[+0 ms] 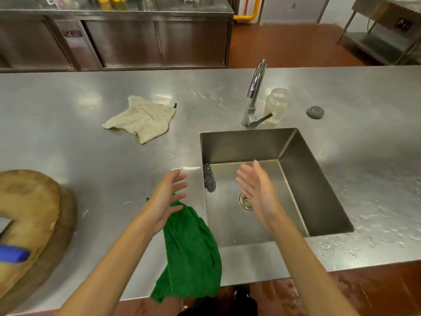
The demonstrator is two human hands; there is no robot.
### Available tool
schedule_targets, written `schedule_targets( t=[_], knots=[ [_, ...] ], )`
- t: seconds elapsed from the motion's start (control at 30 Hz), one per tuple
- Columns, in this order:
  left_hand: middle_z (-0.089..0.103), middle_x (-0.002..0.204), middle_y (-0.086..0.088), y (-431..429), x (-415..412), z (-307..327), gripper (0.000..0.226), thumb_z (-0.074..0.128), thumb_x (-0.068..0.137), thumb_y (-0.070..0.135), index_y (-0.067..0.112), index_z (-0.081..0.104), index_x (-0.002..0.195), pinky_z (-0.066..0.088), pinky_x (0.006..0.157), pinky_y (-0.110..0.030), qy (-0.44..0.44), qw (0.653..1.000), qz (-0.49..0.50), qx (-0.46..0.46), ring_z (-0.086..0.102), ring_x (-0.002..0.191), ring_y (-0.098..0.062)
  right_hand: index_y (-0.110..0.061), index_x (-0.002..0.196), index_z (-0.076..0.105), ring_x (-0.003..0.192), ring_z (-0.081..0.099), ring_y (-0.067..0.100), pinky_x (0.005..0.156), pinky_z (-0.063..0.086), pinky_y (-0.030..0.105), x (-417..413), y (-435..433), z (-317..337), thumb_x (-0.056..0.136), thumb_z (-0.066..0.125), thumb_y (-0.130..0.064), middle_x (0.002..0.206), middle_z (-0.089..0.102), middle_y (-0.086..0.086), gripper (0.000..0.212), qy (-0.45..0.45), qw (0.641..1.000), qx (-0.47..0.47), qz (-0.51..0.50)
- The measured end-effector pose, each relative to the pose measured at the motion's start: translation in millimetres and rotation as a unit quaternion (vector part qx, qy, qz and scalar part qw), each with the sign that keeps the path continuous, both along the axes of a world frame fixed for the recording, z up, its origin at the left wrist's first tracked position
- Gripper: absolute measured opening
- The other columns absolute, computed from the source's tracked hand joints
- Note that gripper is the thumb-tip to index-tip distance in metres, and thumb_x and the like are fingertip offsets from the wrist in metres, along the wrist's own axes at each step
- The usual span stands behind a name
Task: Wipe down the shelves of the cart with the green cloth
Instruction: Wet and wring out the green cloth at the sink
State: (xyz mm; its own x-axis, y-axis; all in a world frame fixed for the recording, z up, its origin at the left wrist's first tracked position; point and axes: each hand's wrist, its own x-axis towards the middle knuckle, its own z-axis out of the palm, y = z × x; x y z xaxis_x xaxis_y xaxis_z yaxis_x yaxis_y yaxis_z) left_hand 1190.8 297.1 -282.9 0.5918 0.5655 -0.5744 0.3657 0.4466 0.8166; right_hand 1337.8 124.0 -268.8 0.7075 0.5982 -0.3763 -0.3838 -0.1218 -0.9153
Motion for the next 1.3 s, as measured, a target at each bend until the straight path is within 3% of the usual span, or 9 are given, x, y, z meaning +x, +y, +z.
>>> schedule_targets(
  t=[0.43,0.6,0.7,0.77,0.87,0.97,1.13,1.23,1.3],
  knots=[
    [0.046,0.152,-0.005,-31,-45,-59,0.051,0.035,0.103,0.052,0.023,0.053,0.142,0.034,0.115,-0.051,0.106,0.993,0.036,-0.025,0.042,0.139,-0.029,-0.02,0.144,0.044,0.129,0.049,0.013,0.115,0.033,0.038,-43,10,-63,0.1,0.032,-0.055,0.144,0.051,-0.002,0.057,0.057,0.978,-0.135,0.145],
    [0.042,0.152,-0.002,-48,-59,-80,0.054,0.033,0.105,0.05,0.021,0.041,0.15,0.034,0.115,-0.047,0.161,0.985,0.032,-0.051,0.041,0.14,-0.026,-0.036,0.126,0.047,0.094,0.052,-0.009,0.066,0.043,0.005,-65,7,-89,0.092,0.061,-0.044,0.114,0.052,-0.026,0.037,0.011,0.944,-0.207,0.257],
    [0.055,0.134,0.003,-58,-65,-93,0.046,0.039,0.104,0.048,0.019,0.046,0.139,0.047,0.086,-0.035,0.204,0.977,0.039,-0.053,0.057,0.108,-0.015,-0.025,0.131,0.046,0.103,0.058,0.006,0.084,0.053,0.021,-73,6,-120,0.084,0.073,-0.026,0.122,0.057,-0.012,0.054,-0.024,0.919,-0.254,0.299],
    [0.061,0.11,0.005,-63,-67,-100,0.038,0.044,0.104,0.042,0.018,0.047,0.132,0.044,0.065,-0.028,0.226,0.971,0.047,-0.058,0.057,0.089,-0.008,-0.027,0.119,0.045,0.101,0.058,0.012,0.08,0.052,0.024,-81,5,-131,0.083,0.072,-0.017,0.111,0.056,-0.009,0.046,-0.046,0.901,-0.288,0.321],
    [0.058,0.103,0.007,-68,-72,-110,0.033,0.048,0.103,0.039,0.02,0.045,0.129,0.052,0.072,-0.032,0.251,0.965,0.044,-0.057,0.062,0.091,-0.014,-0.026,0.114,0.05,0.098,0.063,0.015,0.084,0.056,0.037,-88,2,-156,0.075,0.071,-0.017,0.108,0.061,-0.005,0.045,-0.13,0.885,-0.321,0.309],
    [0.058,0.108,0.004,-68,-74,-112,0.03,0.05,0.102,0.04,0.02,0.045,0.125,0.059,0.085,-0.038,0.243,0.966,0.05,-0.074,0.067,0.096,-0.02,-0.016,0.106,0.057,0.085,0.066,0.016,0.076,0.057,0.034,-91,2,-163,0.084,0.067,-0.014,0.097,0.068,0.002,0.024,-0.091,0.89,-0.328,0.304],
    [0.062,0.095,-0.005,-71,-67,-110,0.031,0.058,0.099,0.035,0.007,0.058,0.113,0.062,0.079,-0.035,0.251,0.964,0.01,-0.083,0.062,0.077,-0.017,-0.004,0.093,0.069,0.076,0.062,0.016,0.063,0.048,0.024,-92,4,-144,0.092,0.052,-0.009,0.09,0.07,0.011,0.018,-0.067,0.898,-0.297,0.318],
    [0.067,0.087,0.0,-71,-66,-103,0.018,0.062,0.097,0.029,0.013,0.065,0.104,0.059,0.067,-0.024,0.255,0.966,-0.026,-0.027,0.063,0.076,-0.012,-0.012,0.063,0.046,0.062,0.044,0.016,0.056,0.032,0.029,-86,7,-126,0.088,0.051,-0.007,0.065,0.045,0.004,0.026,-0.086,0.911,-0.286,0.284],
    [0.075,0.088,-0.002,-68,-68,-96,0.016,0.063,0.097,0.025,0.012,0.072,0.101,0.055,0.059,-0.02,0.232,0.972,-0.021,-0.008,0.07,0.076,-0.013,-0.018,0.068,0.046,0.065,0.046,0.012,0.057,0.033,0.026,-83,5,-115,0.093,0.049,-0.01,0.07,0.046,-0.004,0.026,-0.096,0.911,-0.271,0.295]
  ],
)
